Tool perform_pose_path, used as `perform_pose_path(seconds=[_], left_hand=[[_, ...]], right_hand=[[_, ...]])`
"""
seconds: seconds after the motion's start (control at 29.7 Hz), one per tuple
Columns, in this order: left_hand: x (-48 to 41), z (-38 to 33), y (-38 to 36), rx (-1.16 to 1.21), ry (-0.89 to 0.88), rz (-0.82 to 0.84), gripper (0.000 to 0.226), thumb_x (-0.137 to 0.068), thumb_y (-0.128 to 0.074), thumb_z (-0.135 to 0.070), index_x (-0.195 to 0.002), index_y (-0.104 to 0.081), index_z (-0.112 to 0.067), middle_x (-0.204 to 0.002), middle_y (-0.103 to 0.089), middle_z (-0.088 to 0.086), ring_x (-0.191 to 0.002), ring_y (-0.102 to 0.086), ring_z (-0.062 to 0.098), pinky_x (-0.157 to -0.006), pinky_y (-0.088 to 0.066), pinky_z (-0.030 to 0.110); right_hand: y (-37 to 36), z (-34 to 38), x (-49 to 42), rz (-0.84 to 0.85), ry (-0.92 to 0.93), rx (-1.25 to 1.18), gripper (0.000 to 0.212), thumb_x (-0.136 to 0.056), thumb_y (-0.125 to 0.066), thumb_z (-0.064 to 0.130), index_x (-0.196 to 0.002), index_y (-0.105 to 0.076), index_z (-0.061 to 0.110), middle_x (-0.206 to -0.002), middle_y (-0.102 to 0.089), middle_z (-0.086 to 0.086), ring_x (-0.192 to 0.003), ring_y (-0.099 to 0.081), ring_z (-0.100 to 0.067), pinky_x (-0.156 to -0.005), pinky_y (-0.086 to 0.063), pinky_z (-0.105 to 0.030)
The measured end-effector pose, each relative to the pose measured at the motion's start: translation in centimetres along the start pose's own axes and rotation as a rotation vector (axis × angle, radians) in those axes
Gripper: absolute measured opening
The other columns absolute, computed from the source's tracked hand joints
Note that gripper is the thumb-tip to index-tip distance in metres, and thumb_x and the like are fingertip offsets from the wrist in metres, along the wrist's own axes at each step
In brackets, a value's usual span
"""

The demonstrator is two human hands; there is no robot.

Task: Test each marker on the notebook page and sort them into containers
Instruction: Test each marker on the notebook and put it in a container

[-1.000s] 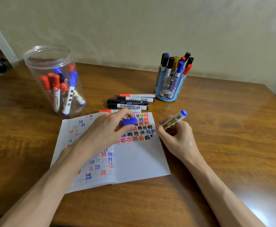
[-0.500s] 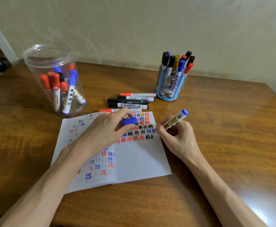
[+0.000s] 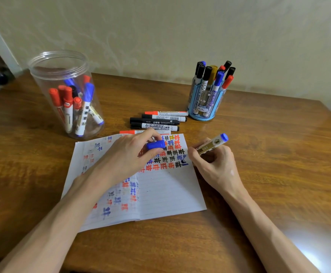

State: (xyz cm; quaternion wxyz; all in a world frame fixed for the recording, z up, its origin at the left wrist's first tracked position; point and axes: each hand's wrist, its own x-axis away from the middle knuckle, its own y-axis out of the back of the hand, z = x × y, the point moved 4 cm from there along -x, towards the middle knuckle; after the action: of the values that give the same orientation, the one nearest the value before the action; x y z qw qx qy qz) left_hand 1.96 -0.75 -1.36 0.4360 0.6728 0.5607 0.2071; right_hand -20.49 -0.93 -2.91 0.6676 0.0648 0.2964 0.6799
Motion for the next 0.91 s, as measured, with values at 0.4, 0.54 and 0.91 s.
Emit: perform_pose_path(seconds=[0.4, 0.54, 0.91], left_hand=[[-0.08, 0.16, -0.07, 0.014, -0.015, -0.001, 0.026, -0.096, -0.066, -0.038, -0.120, -0.057, -0.031, -0.108, -0.066, -0.018, -0.087, -0.059, -0.010, -0.067, -0.046, 0.011], [-0.07, 0.14, -0.05, 0.012, -0.017, -0.002, 0.026, -0.096, -0.066, -0.037, -0.120, -0.057, -0.032, -0.106, -0.063, -0.021, -0.083, -0.056, -0.014, -0.064, -0.042, 0.009], [-0.07, 0.02, 0.07, 0.021, -0.039, -0.013, 0.025, -0.096, -0.065, -0.039, -0.120, -0.060, -0.032, -0.105, -0.063, -0.022, -0.086, -0.056, -0.017, -0.063, -0.043, 0.007]], right_hand=[[0.22, -0.33, -0.15, -0.040, -0.011, -0.004, 0.017, -0.095, -0.067, 0.020, -0.078, -0.068, 0.015, -0.084, -0.079, 0.006, -0.075, -0.075, -0.011, -0.062, -0.060, -0.035], [0.12, 0.13, -0.05, -0.021, -0.006, 0.024, 0.023, -0.091, -0.068, 0.015, -0.068, -0.063, 0.017, -0.067, -0.069, 0.020, -0.061, -0.064, -0.002, -0.054, -0.049, -0.022], [0.45, 0.36, 0.01, -0.070, -0.026, -0.025, 0.020, -0.092, -0.066, 0.015, -0.073, -0.063, 0.017, -0.069, -0.070, 0.010, -0.062, -0.064, -0.006, -0.057, -0.046, -0.016]])
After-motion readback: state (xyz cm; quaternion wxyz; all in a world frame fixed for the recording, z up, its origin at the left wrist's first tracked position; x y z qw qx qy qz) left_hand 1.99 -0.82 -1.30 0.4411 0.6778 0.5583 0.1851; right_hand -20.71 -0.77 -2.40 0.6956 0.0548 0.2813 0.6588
